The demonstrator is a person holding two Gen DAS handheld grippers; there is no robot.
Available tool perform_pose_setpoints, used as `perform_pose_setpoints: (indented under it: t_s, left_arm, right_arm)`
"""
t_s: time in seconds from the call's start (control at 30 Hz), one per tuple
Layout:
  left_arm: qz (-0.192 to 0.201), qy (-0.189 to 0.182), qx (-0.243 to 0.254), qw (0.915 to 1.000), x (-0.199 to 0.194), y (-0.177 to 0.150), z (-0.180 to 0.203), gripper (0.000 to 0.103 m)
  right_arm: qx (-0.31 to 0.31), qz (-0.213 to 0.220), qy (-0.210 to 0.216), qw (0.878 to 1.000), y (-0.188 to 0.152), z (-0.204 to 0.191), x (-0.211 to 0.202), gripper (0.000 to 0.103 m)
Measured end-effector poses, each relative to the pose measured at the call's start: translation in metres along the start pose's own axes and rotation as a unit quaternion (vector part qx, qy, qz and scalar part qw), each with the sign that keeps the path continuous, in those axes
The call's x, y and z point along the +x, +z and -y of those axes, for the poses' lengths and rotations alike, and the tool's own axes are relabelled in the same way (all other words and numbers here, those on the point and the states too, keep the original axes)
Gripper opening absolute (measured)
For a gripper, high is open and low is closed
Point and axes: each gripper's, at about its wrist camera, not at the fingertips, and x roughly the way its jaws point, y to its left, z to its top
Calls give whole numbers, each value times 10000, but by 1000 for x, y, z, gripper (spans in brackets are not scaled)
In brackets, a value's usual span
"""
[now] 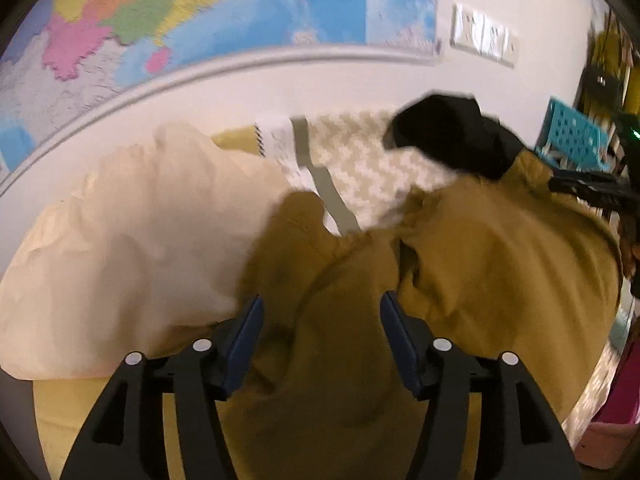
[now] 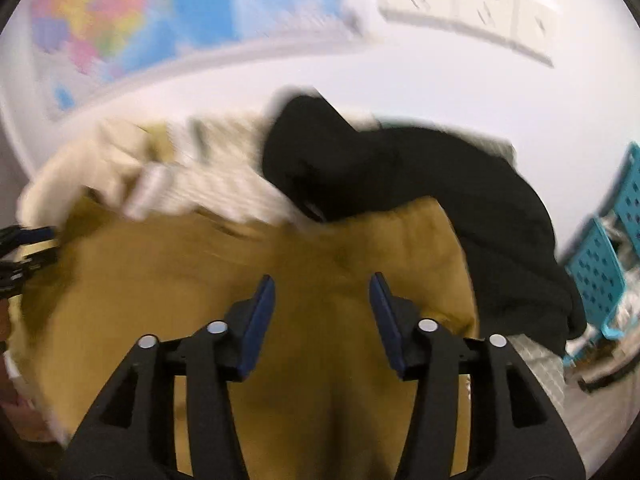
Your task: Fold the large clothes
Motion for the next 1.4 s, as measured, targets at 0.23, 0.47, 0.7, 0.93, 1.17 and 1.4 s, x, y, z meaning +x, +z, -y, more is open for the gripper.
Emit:
perform_pose_setpoints:
  t_s: [0.23,0.47,0.7,0.93,1.17,1.4]
  left_arm:
    - [-236,853,500,9948,23,15,0,60]
    - [-153,1258,113,9919,30,26,-24,2]
    - [0,1288,-148,9916,5,23,-46,4]
    - [440,581,298,9969,-29,12,-14,55]
    - [256,292,642,9972,-19,-2,17,61]
    - [61,-98,538,9985,-16,-30,19,72]
  right_arm:
    - [-780,-66,1252,9890,15,-86,10,61]
    - [-1253,-279,1724,9766,16,-145,28,56]
    - [-1479,-297,1954,9690,34,-178,43,55]
    - [-1545,-1079,1705,9672,24,-202,110,54]
    - [-929,-466,1907,9761,28,-161,56,64]
    - [-15,257,632,9977,-25,-34,-51,75]
